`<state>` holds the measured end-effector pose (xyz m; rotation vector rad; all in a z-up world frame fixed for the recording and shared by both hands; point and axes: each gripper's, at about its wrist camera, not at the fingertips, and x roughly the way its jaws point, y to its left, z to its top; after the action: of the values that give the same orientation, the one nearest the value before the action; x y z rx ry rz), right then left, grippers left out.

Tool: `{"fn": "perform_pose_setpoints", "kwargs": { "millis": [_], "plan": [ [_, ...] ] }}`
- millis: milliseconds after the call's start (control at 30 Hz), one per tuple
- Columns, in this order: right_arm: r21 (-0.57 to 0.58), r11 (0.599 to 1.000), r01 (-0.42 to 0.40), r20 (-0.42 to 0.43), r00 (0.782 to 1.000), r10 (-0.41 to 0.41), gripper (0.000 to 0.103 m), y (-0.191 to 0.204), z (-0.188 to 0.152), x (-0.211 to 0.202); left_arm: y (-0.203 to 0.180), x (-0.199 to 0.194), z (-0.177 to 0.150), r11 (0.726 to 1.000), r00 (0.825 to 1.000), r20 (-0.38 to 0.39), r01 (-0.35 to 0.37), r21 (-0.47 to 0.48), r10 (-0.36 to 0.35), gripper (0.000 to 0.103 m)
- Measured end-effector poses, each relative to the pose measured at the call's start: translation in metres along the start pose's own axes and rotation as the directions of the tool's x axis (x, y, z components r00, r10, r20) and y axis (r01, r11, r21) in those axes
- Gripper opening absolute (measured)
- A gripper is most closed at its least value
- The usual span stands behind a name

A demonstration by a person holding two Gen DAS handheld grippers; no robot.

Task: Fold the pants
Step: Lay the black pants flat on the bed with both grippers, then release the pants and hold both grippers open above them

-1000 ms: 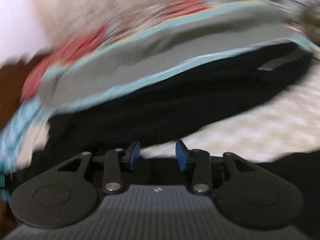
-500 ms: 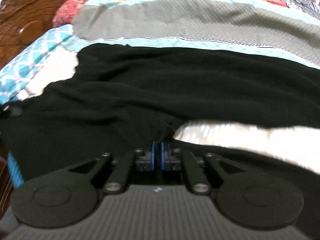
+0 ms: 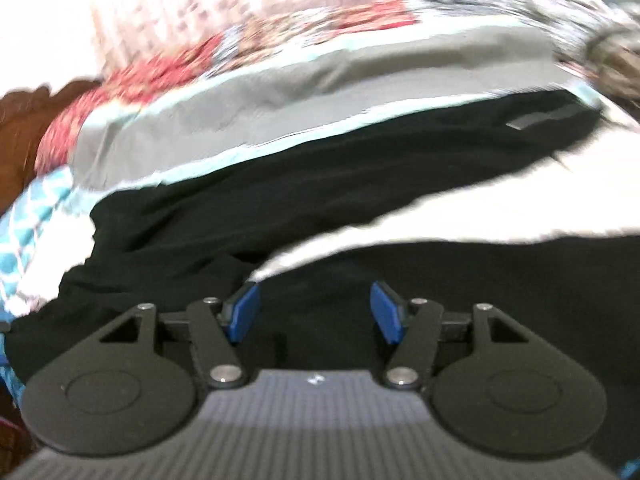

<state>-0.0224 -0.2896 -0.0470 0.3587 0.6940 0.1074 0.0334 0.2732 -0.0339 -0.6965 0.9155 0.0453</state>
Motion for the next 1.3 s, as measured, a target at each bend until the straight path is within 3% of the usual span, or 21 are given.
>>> {"fn": "perform_pose_setpoints", "kwargs": {
  "millis": [167,300,533,667,800,967,1033,1100,1167,1233,1267,1300],
  "plan": [
    [0.182,0.98,0.075,0.013,0.997,-0.078,0.064,-0.061,-0.011,-0.034,-0.011,-0.006,0.004,1.0,1.0,0.018,-0.019,0.025,0.018,0.079],
    [0.244,0.964,0.108,0.062,0.99,-0.127,0.064,-0.084,-0.002,-0.049,-0.045,-0.006,0.023,0.989,0.997,0.067,-0.055,0.135,0.046,0.079],
    [0.34,0.929,0.144,0.101,0.977,-0.188,0.064,-0.111,0.002,-0.056,-0.143,0.023,0.053,0.897,0.978,0.181,-0.171,0.409,0.104,0.082],
    [0.362,0.915,0.177,0.071,0.974,-0.216,0.064,-0.118,-0.007,-0.046,-0.178,0.059,0.048,0.886,0.987,0.129,-0.147,0.44,0.099,0.082],
    [0.346,0.916,0.204,0.038,0.972,-0.231,0.064,-0.124,-0.015,-0.035,-0.192,0.091,0.022,0.883,0.991,0.088,-0.129,0.451,0.099,0.082],
    [0.293,0.932,0.213,0.041,0.971,-0.235,0.065,-0.125,-0.02,-0.03,-0.176,0.13,-0.013,0.883,0.983,-0.023,-0.153,0.443,0.182,0.082],
    [0.259,0.94,0.223,0.042,0.969,-0.242,0.065,-0.122,-0.021,-0.029,-0.167,0.142,-0.021,0.868,0.971,-0.026,-0.2,0.453,0.237,0.081],
    [0.237,0.943,0.235,0.045,0.967,-0.252,0.065,-0.118,-0.023,-0.028,-0.154,0.152,-0.029,0.865,0.969,-0.022,-0.209,0.456,0.246,0.081],
    [0.227,0.942,0.248,0.047,0.963,-0.265,0.066,-0.116,-0.024,-0.027,-0.152,0.155,-0.044,0.821,0.973,0.03,-0.211,0.531,0.23,0.091],
    [0.212,0.942,0.259,0.049,0.96,-0.275,0.066,-0.113,-0.025,-0.026,-0.156,0.16,-0.066,0.74,0.967,0.093,-0.243,0.628,0.238,0.098],
    [0.204,0.943,0.262,0.052,0.959,-0.278,0.066,-0.113,-0.026,-0.026,-0.156,0.16,-0.077,0.713,0.962,0.139,-0.267,0.649,0.234,0.099],
    [0.197,0.944,0.265,0.054,0.958,-0.281,0.067,-0.112,-0.027,-0.026,-0.155,0.159,-0.082,0.71,0.961,0.159,-0.274,0.649,0.225,0.099]
  ]
}}
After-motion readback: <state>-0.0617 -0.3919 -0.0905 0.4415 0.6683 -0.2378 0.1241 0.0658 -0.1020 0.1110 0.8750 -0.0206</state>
